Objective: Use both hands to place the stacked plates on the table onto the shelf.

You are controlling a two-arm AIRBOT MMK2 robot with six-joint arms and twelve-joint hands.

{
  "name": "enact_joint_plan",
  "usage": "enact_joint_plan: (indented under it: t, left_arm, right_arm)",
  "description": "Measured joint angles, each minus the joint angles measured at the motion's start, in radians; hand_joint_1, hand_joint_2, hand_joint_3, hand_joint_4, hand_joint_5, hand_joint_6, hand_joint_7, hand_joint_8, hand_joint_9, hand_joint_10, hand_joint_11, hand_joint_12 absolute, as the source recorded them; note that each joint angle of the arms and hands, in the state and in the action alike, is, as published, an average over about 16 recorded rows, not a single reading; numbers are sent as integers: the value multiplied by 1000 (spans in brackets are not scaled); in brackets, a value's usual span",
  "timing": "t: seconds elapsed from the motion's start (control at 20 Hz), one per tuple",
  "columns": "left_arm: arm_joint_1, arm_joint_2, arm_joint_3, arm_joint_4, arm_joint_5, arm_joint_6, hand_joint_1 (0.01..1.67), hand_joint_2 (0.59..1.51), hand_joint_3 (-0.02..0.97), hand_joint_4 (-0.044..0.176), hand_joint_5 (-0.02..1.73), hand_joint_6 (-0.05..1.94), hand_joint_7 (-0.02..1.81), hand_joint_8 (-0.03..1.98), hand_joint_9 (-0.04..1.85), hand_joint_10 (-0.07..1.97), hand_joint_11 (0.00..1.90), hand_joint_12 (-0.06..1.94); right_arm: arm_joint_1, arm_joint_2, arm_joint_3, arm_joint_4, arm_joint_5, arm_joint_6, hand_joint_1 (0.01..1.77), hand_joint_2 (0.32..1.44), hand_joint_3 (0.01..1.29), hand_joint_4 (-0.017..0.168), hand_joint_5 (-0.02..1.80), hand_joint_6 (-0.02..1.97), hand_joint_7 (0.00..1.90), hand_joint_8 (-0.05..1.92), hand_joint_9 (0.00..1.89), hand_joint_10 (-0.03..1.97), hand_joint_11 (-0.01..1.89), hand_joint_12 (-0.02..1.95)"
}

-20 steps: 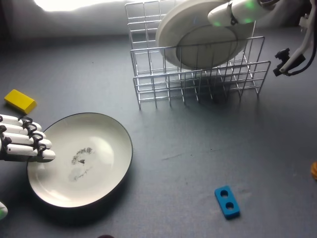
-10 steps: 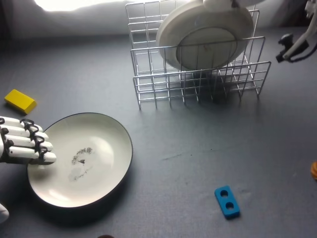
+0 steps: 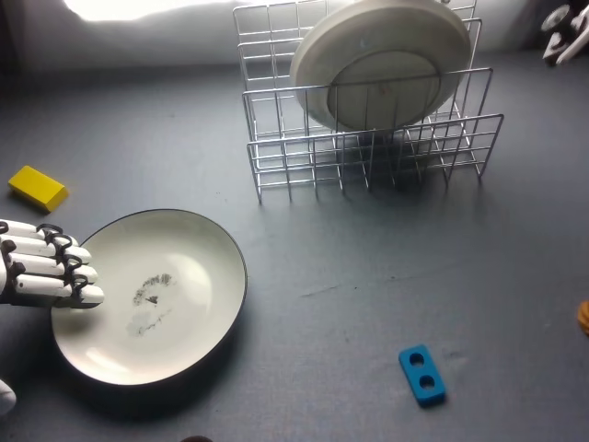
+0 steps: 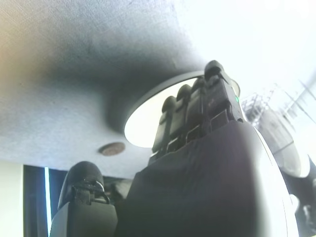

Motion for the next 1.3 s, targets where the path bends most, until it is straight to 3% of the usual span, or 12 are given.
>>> enact_joint_plan:
  t: [0.3, 0.7, 0.8, 1.0, 1.3]
  left_arm:
    - [26, -4, -5, -12, 17, -6, 23, 1096, 20, 0, 9, 3, 9, -10, -21, -32, 15, 17]
    - [73, -11, -11, -32, 36, -16, 23, 1099, 20, -4, -3, -20, 1, -10, -24, -38, 21, 25]
    - [82, -13, -12, -37, 39, -19, 23, 1100, 20, -5, -6, -26, -1, -10, -24, -39, 23, 27]
    - [95, -15, -12, -44, 41, -22, 23, 1101, 20, -7, -11, -35, -4, -10, -24, -40, 26, 30]
    - [104, -19, -12, -52, 41, -23, 22, 1099, 20, -7, -12, -35, -5, -10, -24, -41, 26, 29]
  right_arm:
    - [16, 42, -145, -48, -7, -260, 1032, 1070, 16, 1, 446, 43, 483, 3, 415, 119, 132, 777]
    - [6, 19, -292, -49, -111, -472, 1127, 1016, 16, 5, 74, 35, 77, 4, 70, 20, 14, 129]
    - [-6, -11, -300, -42, -138, -487, 1154, 998, 16, 6, 31, 35, 27, 4, 27, 16, 13, 17]
    - [-36, -89, -285, -20, -182, -497, 1151, 972, 16, 5, 19, 35, 15, 4, 18, 16, 13, 5]
    - [-90, -239, -206, 12, -202, -507, 1082, 971, 15, 5, 21, 35, 18, 4, 20, 16, 13, 2]
